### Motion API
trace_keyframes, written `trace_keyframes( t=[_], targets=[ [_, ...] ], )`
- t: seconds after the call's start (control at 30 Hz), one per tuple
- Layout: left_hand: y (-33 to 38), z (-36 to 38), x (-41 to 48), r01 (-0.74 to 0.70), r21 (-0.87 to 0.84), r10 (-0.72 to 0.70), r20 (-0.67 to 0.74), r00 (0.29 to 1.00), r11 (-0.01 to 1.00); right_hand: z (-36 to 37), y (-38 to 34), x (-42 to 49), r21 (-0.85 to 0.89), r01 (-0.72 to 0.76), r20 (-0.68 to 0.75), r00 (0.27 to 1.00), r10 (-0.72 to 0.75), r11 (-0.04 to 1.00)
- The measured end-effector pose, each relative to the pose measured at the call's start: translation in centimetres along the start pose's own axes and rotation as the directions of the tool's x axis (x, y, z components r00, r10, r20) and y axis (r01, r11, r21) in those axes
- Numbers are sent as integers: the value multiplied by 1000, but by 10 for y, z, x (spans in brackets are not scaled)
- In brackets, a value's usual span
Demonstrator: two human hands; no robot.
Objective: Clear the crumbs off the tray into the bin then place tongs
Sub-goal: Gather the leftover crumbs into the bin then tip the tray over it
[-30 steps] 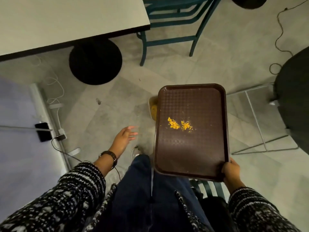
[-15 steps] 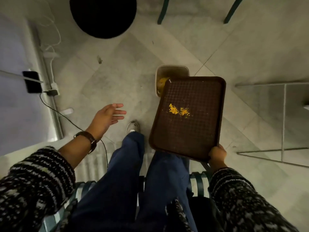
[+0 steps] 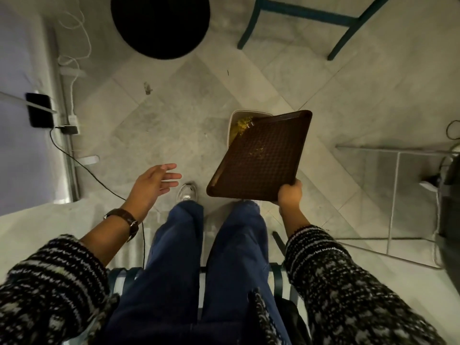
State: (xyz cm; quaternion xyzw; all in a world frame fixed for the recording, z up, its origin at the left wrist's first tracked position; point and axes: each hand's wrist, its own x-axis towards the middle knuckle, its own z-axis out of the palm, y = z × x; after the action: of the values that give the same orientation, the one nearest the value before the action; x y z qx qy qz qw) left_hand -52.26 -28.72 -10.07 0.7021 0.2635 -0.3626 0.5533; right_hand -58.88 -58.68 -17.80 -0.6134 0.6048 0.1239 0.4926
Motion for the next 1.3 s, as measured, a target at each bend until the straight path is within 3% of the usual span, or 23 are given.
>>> trace_keyframes(
  t=[0.13,0.4,0.47,0.67,0.83,1.3],
  targets=[
    [10,-6,-9,4,-40,-4,1,1000,999,7,-23,-8,-83,205,43,979,-202,975],
    [18,-15,-11,-20,-91,18,-29,999,996,2,-42,-52,-259,423,-51,892,-450,868],
    [13,-19,-9,-15,-103,11,-35,999,995,15,-35,-52,-371,434,-42,875,-481,821],
    [-13,-27,-13,13,-82,-16,-32,999,997,40,-54,-29,-601,248,-40,940,-339,760],
    [-11,-33,-19,20,-84,-21,-17,1000,996,46,-68,-41,-437,286,10,950,-313,853],
    [27,-42,-32,-37,-94,34,-39,999,995,23,-87,-73,-389,270,42,960,-276,881]
  ],
)
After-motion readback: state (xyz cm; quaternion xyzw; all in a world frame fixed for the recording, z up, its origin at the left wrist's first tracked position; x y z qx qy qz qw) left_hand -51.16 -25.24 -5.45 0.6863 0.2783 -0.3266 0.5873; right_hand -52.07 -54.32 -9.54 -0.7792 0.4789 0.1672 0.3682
